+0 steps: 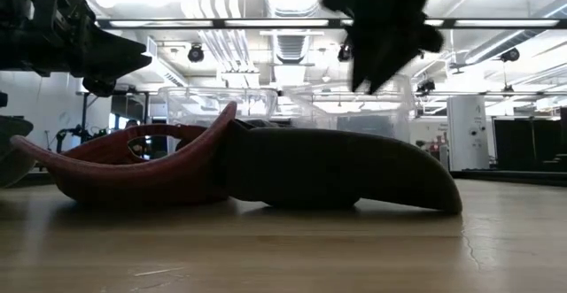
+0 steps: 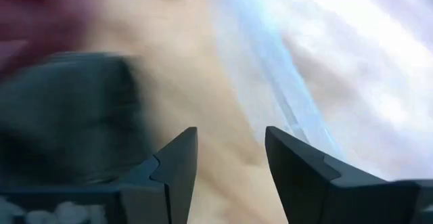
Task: Pick & Place hat
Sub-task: Adjust the right transparent bin, then adjust the left transparent bin
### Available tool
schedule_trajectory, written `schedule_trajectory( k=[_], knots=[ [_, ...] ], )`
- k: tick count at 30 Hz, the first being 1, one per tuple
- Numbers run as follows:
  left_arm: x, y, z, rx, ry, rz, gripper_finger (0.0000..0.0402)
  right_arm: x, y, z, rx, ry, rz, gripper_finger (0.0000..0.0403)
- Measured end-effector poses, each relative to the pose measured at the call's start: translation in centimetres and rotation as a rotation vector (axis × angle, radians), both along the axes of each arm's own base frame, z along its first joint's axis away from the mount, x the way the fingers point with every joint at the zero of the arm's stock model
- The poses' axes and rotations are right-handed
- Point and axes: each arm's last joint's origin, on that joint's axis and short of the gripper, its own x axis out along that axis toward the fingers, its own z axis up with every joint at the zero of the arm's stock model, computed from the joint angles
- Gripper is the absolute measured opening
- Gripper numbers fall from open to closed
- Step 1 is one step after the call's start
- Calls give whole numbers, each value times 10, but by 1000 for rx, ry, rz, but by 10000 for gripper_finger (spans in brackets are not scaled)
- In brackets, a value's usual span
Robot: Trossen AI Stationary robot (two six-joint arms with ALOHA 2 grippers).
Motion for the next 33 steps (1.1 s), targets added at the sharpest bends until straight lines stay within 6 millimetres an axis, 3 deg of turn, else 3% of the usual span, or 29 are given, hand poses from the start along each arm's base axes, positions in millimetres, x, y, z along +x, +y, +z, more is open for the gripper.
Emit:
schedule_trajectory(
  k=[4, 10, 15, 17, 21, 30, 33],
  knots=[
    [0, 0, 0, 0, 0, 0, 144, -17, -10, 5, -63, 49, -143, 171],
    [0, 0, 0, 0, 0, 0, 144, -26, -15, 18, -60, 12, -161, 171],
    [0, 0, 0, -28, -6, -3, 144, -20, 5, 34, 71, -94, 90, 171],
    [0, -1, 2, -218, -62, -40, 144, -13, 9, 38, 125, -155, 180, 171],
    [0, 1, 5, -589, -193, -9, 144, -7, 0, 39, 148, -189, 147, 171],
    [-3, 5, 15, -951, -444, 68, 144, -14, -2, 28, 190, -122, 128, 171],
    [0, 4, 14, -962, -373, 45, 144, -15, -3, 27, 197, -123, 127, 171]
  ],
)
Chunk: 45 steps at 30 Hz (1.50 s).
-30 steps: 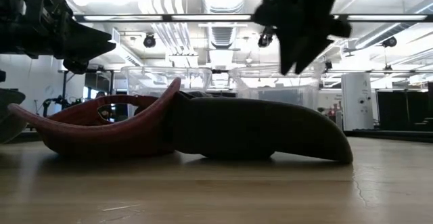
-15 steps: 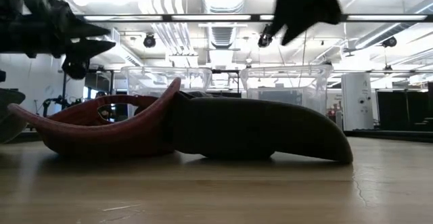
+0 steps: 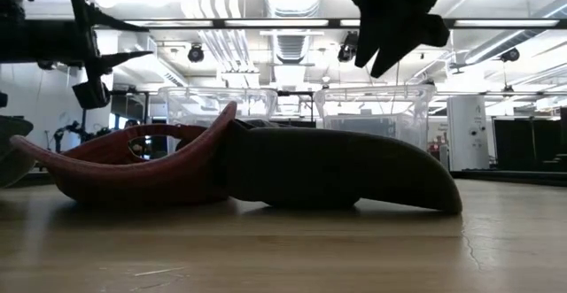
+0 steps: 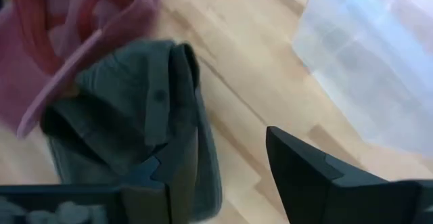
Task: Pick & Place hat
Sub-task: Adjust the left transparent bin, then put the right gray cap into the right transparent bin
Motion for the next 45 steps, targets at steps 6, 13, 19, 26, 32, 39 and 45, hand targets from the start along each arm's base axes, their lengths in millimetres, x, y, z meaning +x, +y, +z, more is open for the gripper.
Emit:
schedule_trajectory(
  k=[6, 13, 19, 26, 32, 39, 45],
  knots=[
    [15, -5, 10, 126, 346, -220, 142, 0, -4, -1, 14, 10, -5, 171],
    [39, -7, 28, 171, 660, -348, 142, -3, -4, -1, 35, 37, -21, 171],
    [64, -2, 21, 112, 804, -203, 142, -5, -6, -1, 27, 56, -27, 171],
    [72, 5, 11, 80, 872, 30, 141, -7, -5, -3, 105, 82, -23, 171],
    [65, 15, 21, 117, 850, 258, 142, -14, -1, -28, 259, 174, 18, 171],
    [60, 3, 31, 125, 909, 63, 142, -18, 5, -73, 319, 64, 69, 171],
    [59, -16, 34, 164, 880, -55, 142, -25, 0, -101, 273, -2, 105, 171]
  ],
)
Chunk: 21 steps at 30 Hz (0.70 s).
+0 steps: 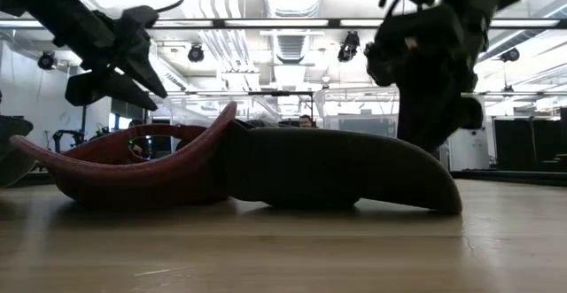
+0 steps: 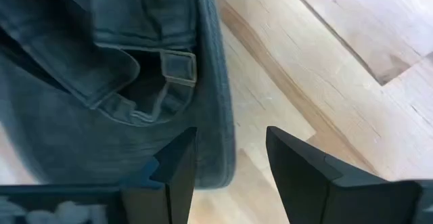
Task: Pick & Place hat
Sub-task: Put the right gray cap into the right transparent bin
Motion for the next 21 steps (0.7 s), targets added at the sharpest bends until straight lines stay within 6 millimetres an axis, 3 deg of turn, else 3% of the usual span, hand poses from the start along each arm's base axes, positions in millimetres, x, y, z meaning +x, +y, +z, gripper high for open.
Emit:
schedule_trajectory(
  k=[13, 17, 21],
  knots=[
    [1, -10, -3, -35, -3, -20, 141, -11, -5, -38, 29, -155, -29, 167],
    [1, -10, -3, -25, -3, -12, 142, -9, -3, -50, 117, -200, -16, 135],
    [2, -9, -2, -22, -5, -6, 142, -3, -1, -56, 168, -228, -20, 76]
  ],
)
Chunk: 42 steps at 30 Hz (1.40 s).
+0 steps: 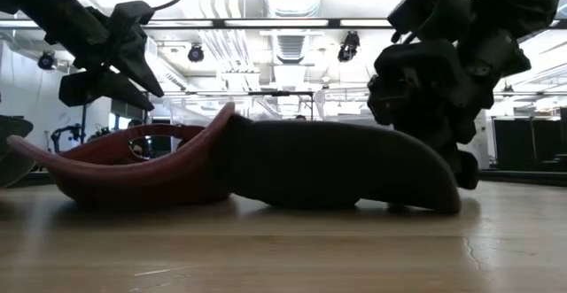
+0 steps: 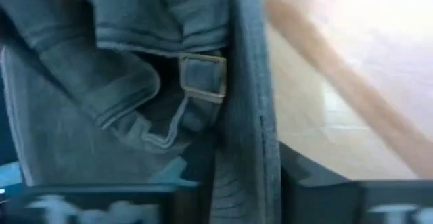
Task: Pick & Place hat
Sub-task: Put the right gray cap into the right transparent bin
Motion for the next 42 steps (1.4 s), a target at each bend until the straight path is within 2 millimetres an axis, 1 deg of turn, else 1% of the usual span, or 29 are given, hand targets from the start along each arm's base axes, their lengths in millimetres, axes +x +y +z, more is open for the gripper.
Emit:
schedule_trajectory(
  k=[3, 4, 6, 8, 11, 14, 17, 19, 21, 23, 25, 27, 31, 34, 36, 38, 40, 42],
  knots=[
    [1, 0, 2, 3, -3, 1, 142, 6, 3, 5, 19, -18, 22, 28],
    [1, 0, 2, 4, -4, 1, 142, 8, 4, 9, 27, -30, 37, 20],
    [2, 0, 3, 9, -1, 1, 142, 10, 5, 17, 38, -33, 59, 16],
    [2, 0, 5, 18, -5, -3, 142, 11, 7, 30, 50, -40, 73, 14],
    [3, 0, 8, 21, -14, -5, 142, 7, 10, 64, 34, -53, 73, 13],
    [4, 0, 11, 37, -12, -18, 142, -5, 9, 106, -46, -56, -8, 13],
    [4, 0, 13, 62, -10, -30, 142, -25, 2, 159, -180, -122, -204, 13],
    [4, 0, 14, 82, -12, -24, 142, -43, -7, 192, -318, -151, -374, 13],
    [4, 0, 15, 98, -8, -31, 142, -58, -18, 214, -478, -131, -536, 12],
    [5, 0, 18, 119, -7, -49, 142, -71, -30, 228, -633, -58, -644, 12],
    [4, 0, 20, 144, 15, -89, 142, -77, -45, 236, -705, 51, -712, 12],
    [3, -1, 26, 168, 57, -139, 142, -77, -59, 234, -719, 178, -731, 12],
    [-6, -1, 34, 211, 222, -237, 142, -62, -82, 220, -653, 325, -738, 12],
    [-17, -2, 33, 170, 379, -304, 142, -55, -103, 208, -594, 433, -761, 12],
    [-22, -4, 29, 86, 449, -339, 142, -47, -114, 202, -600, 449, -760, 13],
    [-24, -7, 25, -13, 478, -382, 142, -38, -122, 198, -611, 444, -739, 21],
    [-25, -11, 21, -86, 492, -416, 142, -27, -128, 195, -618, 414, -710, 39],
    [-26, -15, 17, -119, 509, -431, 142, -18, -133, 193, -623, 383, -670, 66]
  ],
)
